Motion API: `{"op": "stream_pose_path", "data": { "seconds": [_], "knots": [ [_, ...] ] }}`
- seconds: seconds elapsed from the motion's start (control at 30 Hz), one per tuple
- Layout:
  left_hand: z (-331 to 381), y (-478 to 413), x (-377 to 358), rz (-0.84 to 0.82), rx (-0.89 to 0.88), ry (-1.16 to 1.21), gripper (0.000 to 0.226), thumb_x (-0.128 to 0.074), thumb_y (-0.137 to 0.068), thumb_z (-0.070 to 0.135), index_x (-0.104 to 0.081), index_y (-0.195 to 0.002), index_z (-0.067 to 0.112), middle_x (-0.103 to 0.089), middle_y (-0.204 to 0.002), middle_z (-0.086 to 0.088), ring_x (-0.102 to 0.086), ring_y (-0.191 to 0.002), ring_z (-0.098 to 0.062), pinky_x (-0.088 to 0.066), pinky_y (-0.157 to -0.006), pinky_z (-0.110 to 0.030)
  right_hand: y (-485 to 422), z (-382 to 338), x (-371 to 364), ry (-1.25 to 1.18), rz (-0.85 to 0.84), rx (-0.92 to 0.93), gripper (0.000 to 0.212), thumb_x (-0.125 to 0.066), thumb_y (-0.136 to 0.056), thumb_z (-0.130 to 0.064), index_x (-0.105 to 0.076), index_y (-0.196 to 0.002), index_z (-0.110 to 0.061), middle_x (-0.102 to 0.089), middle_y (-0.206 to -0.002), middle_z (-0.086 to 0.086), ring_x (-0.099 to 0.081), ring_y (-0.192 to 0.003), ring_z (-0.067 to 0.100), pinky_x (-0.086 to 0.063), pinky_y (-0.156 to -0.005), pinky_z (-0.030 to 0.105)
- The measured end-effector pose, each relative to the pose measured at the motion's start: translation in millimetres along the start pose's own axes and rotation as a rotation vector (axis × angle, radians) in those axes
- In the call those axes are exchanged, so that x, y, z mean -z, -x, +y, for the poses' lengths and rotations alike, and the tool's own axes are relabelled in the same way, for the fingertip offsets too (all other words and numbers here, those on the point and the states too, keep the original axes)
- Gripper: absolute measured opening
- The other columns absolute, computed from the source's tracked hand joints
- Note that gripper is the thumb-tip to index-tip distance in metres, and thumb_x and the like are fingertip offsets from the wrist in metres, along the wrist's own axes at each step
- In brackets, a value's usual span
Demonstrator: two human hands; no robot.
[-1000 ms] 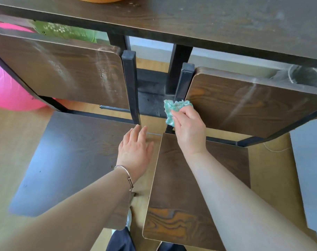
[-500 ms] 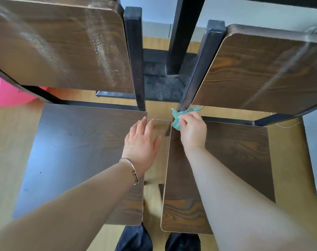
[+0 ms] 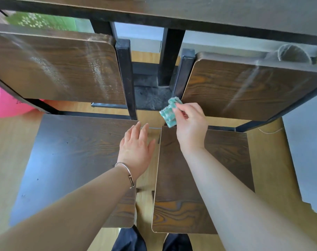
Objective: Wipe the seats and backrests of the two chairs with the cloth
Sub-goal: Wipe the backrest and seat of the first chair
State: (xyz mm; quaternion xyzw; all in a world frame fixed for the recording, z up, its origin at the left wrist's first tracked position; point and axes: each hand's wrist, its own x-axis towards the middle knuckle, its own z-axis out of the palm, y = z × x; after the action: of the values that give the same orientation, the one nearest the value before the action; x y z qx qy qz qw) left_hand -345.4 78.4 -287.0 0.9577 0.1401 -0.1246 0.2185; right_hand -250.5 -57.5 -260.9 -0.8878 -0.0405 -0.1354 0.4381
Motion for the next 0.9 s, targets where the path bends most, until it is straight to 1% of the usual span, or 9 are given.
{"op": "stream_pose_path", "data": {
  "seconds": [0.1, 0.2, 0.3, 0.4, 0.47, 0.57, 0.67, 0.83, 0.9],
  "knots": [
    [11.1, 3.9, 7.4, 0.014, -0.005, 0.005, 0.057, -0.034, -0.099, 0.047, -0.024, -0.151, 0.023, -0.022, -0.159, -0.003, -0.019, -0.145, -0.025, -0.027, -0.115, -0.043, -29.8, -37.6, 28.8, -0.052, 0.065, 0.101, 0.017, -0.07, -0.09, -0.017, -0.074, -0.101, -0.005, -0.068, -0.102, 0.004, -0.064, -0.094, 0.008, -0.055, -0.074, 0.015],
    [24.0, 6.6, 14.7, 0.029, -0.022, 0.013, 0.056, -0.034, -0.1, 0.046, -0.025, -0.15, 0.023, -0.022, -0.158, -0.002, -0.02, -0.144, -0.025, -0.028, -0.115, -0.043, -57.2, -69.0, 58.3, -0.066, 0.149, 0.242, 0.018, -0.072, -0.09, -0.018, -0.074, -0.102, -0.005, -0.068, -0.104, 0.006, -0.062, -0.1, 0.007, -0.052, -0.077, 0.011],
    [34.0, 7.6, 18.0, 0.042, -0.037, 0.016, 0.056, -0.036, -0.1, 0.046, -0.026, -0.15, 0.023, -0.022, -0.158, -0.001, -0.02, -0.144, -0.024, -0.028, -0.115, -0.042, -74.9, -81.0, 82.0, -0.029, 0.211, 0.405, 0.014, -0.072, -0.09, -0.01, -0.073, -0.101, -0.003, -0.066, -0.1, 0.011, -0.061, -0.096, 0.012, -0.054, -0.076, 0.017],
    [39.6, 7.6, 16.8, 0.046, -0.036, 0.026, 0.056, -0.037, -0.099, 0.046, -0.027, -0.15, 0.024, -0.023, -0.158, -0.001, -0.019, -0.145, -0.024, -0.028, -0.114, -0.041, -78.9, -73.6, 88.4, 0.07, 0.194, 0.492, 0.014, -0.069, -0.09, -0.008, -0.072, -0.102, -0.002, -0.064, -0.103, 0.015, -0.06, -0.098, 0.016, -0.054, -0.079, 0.019],
    [42.3, 6.7, 14.0, 0.041, -0.036, 0.023, 0.056, -0.035, -0.099, 0.046, -0.025, -0.15, 0.025, -0.022, -0.158, -0.001, -0.018, -0.145, -0.023, -0.027, -0.115, -0.041, -76.5, -61.6, 84.5, 0.124, 0.136, 0.504, 0.017, -0.065, -0.092, -0.009, -0.072, -0.106, -0.003, -0.062, -0.109, 0.016, -0.061, -0.099, 0.018, -0.055, -0.081, 0.022],
    [44.5, 5.5, 8.1, 0.035, -0.037, 0.019, 0.057, -0.034, -0.099, 0.047, -0.024, -0.15, 0.025, -0.022, -0.159, -0.001, -0.016, -0.146, -0.023, -0.026, -0.115, -0.042, -73.9, -45.0, 77.5, 0.161, 0.059, 0.49, 0.022, -0.061, -0.094, -0.013, -0.071, -0.112, -0.005, -0.061, -0.114, 0.015, -0.063, -0.099, 0.022, -0.059, -0.08, 0.03],
    [43.5, 6.7, 1.3, 0.032, -0.028, 0.015, 0.058, -0.033, -0.098, 0.047, -0.025, -0.15, 0.024, -0.024, -0.158, -0.003, -0.019, -0.145, -0.024, -0.028, -0.115, -0.043, -69.6, -36.1, 69.4, 0.175, 0.021, 0.476, 0.027, -0.06, -0.095, -0.021, -0.07, -0.114, -0.004, -0.062, -0.116, 0.013, -0.063, -0.105, 0.022, -0.058, -0.084, 0.028],
    [42.3, 5.5, -4.6, 0.018, -0.023, 0.023, 0.056, -0.036, -0.099, 0.045, -0.026, -0.15, 0.024, -0.025, -0.157, -0.004, -0.02, -0.144, -0.026, -0.027, -0.114, -0.043, -54.0, -15.2, 50.4, 0.256, -0.061, 0.478, 0.03, -0.065, -0.093, -0.013, -0.066, -0.121, -0.003, -0.058, -0.122, 0.016, -0.06, -0.107, 0.024, -0.057, -0.089, 0.032],
    [41.9, 3.2, -5.0, 0.015, -0.021, 0.023, 0.056, -0.035, -0.1, 0.045, -0.025, -0.15, 0.024, -0.024, -0.157, -0.004, -0.02, -0.144, -0.026, -0.027, -0.114, -0.043, -46.9, -5.1, 44.7, 0.297, -0.102, 0.482, 0.032, -0.065, -0.092, -0.01, -0.065, -0.123, -0.004, -0.057, -0.122, 0.014, -0.057, -0.106, 0.022, -0.054, -0.089, 0.03]
  ]
}}
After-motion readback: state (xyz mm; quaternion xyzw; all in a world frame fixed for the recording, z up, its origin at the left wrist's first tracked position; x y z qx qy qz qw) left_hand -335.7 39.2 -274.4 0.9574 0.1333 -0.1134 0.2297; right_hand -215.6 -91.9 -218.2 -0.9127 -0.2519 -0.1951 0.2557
